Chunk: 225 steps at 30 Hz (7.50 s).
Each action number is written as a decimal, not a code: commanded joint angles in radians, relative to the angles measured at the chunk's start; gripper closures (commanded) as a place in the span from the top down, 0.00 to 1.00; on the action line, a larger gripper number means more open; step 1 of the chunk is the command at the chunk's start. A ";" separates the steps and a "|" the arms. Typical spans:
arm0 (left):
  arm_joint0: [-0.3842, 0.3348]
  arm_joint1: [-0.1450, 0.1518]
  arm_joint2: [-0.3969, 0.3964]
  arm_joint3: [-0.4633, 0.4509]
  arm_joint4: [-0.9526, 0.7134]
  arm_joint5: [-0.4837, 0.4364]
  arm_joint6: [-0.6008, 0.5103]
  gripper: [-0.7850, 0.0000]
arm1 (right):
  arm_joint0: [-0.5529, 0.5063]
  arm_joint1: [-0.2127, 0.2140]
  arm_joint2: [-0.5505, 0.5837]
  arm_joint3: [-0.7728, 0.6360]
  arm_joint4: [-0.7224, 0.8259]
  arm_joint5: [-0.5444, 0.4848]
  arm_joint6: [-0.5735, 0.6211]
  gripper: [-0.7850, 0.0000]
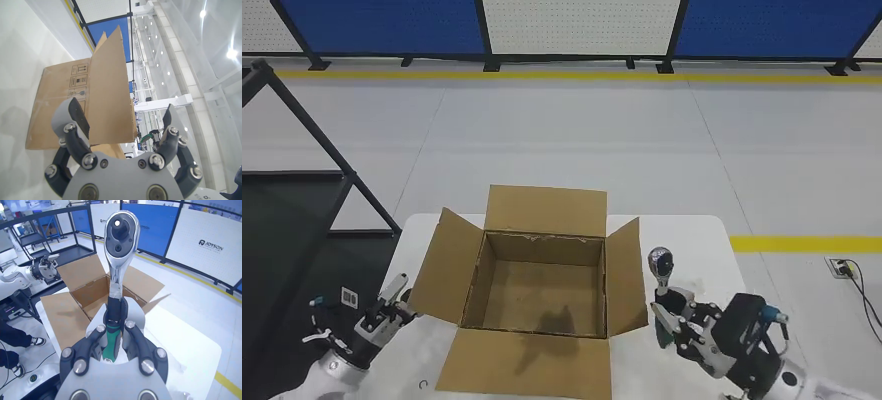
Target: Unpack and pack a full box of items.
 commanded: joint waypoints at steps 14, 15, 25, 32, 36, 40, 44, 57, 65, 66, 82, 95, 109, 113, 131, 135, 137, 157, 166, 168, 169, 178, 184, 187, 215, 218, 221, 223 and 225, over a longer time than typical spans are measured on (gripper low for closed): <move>-0.037 0.007 -0.063 0.041 -0.026 0.019 0.047 1.00 | -0.275 0.008 0.179 0.000 0.083 0.131 -0.039 0.00; -0.037 0.007 -0.063 0.041 -0.026 0.019 0.047 1.00 | -0.275 0.008 0.179 0.000 0.083 0.131 -0.039 0.00; -0.037 0.007 -0.063 0.041 -0.026 0.019 0.047 1.00 | -0.275 0.008 0.179 0.000 0.083 0.131 -0.039 0.00; -0.037 0.007 -0.063 0.041 -0.026 0.019 0.047 1.00 | -0.324 0.010 0.167 0.037 0.118 0.188 -0.040 0.00; -0.037 0.007 -0.063 0.041 -0.026 0.019 0.047 1.00 | -0.383 0.014 0.181 0.081 0.199 0.215 0.013 0.00; -0.037 0.007 -0.063 0.041 -0.026 0.019 0.047 1.00 | -0.408 0.022 0.177 0.136 0.280 0.243 0.108 0.00; -0.037 0.007 -0.063 0.041 -0.026 0.019 0.047 1.00 | -0.389 0.030 0.185 0.177 0.310 0.305 0.144 0.00; -0.037 0.007 -0.063 0.041 -0.026 0.019 0.047 1.00 | -0.195 0.050 0.135 0.279 0.433 0.486 0.133 0.00; -0.037 0.007 -0.063 0.041 -0.026 0.019 0.047 1.00 | -0.171 0.052 0.121 0.289 0.435 0.514 0.141 0.00; -0.037 0.007 -0.063 0.041 -0.026 0.019 0.047 1.00 | -0.171 0.052 0.121 0.289 0.435 0.514 0.141 0.00; -0.022 0.006 -0.075 0.017 -0.024 0.032 0.093 1.00 | -0.012 0.066 -0.135 0.360 0.252 0.697 0.260 0.00; -0.005 0.006 -0.086 0.015 -0.030 0.028 0.104 1.00 | 0.106 0.075 -0.273 0.488 0.093 0.801 0.270 0.00; 0.008 0.006 -0.095 0.014 -0.041 0.019 0.108 1.00 | 0.190 0.082 -0.320 0.599 0.015 0.898 0.256 0.00; 0.010 0.006 -0.096 0.013 -0.043 0.018 0.109 1.00 | 0.197 0.083 -0.326 0.612 0.009 0.908 0.255 0.00; 0.021 0.006 -0.105 0.014 -0.050 0.009 0.110 1.00 | 0.195 0.093 -0.321 0.598 0.038 0.923 0.225 0.44; 0.019 0.005 -0.103 0.012 -0.056 0.015 0.111 1.00 | 0.113 0.099 -0.277 0.491 0.077 0.904 0.197 0.47; 0.017 0.005 -0.101 0.008 -0.056 0.019 0.111 1.00 | 0.062 0.102 -0.250 0.432 0.111 0.881 0.185 0.47; 0.030 0.004 -0.088 -0.030 -0.051 0.030 0.102 1.00 | -0.092 0.103 -0.059 0.300 0.609 0.724 0.073 1.00; 0.031 0.004 -0.085 -0.034 -0.047 0.039 0.108 1.00 | -0.052 0.098 -0.078 0.307 0.718 0.724 0.020 1.00; 0.025 0.006 -0.080 -0.045 -0.023 0.064 0.110 1.00 | -0.025 0.097 -0.078 0.309 0.788 0.719 0.005 1.00; 0.022 0.007 -0.076 -0.048 -0.009 0.077 0.109 1.00 | -0.011 0.097 -0.075 0.310 0.826 0.724 -0.004 1.00; 0.013 0.013 -0.064 -0.056 0.033 0.143 0.072 1.00 | 0.058 0.097 -0.062 0.362 0.992 0.758 -0.019 1.00; 0.013 0.013 -0.064 -0.056 0.033 0.143 0.072 1.00 | 0.058 0.097 -0.062 0.362 0.992 0.758 -0.019 1.00; 0.013 0.013 -0.064 -0.056 0.033 0.143 0.072 1.00 | 0.058 0.097 -0.062 0.362 0.992 0.758 -0.019 1.00; -0.047 0.023 0.045 -0.149 0.082 0.213 -0.020 1.00 | 0.230 0.077 -0.402 0.388 1.079 0.784 -0.231 1.00; -0.050 0.023 0.052 -0.150 0.087 0.211 -0.019 1.00 | 0.230 0.077 -0.402 0.388 1.079 0.784 -0.231 1.00; -0.046 0.024 0.037 -0.146 0.076 0.203 -0.004 1.00 | 0.230 0.077 -0.402 0.388 1.079 0.784 -0.231 1.00; -0.045 0.024 0.031 -0.143 0.069 0.201 0.003 1.00 | 0.230 0.077 -0.402 0.388 1.079 0.784 -0.231 1.00; -0.045 0.024 0.031 -0.143 0.069 0.201 0.003 1.00 | 0.230 0.077 -0.402 0.388 1.079 0.784 -0.231 1.00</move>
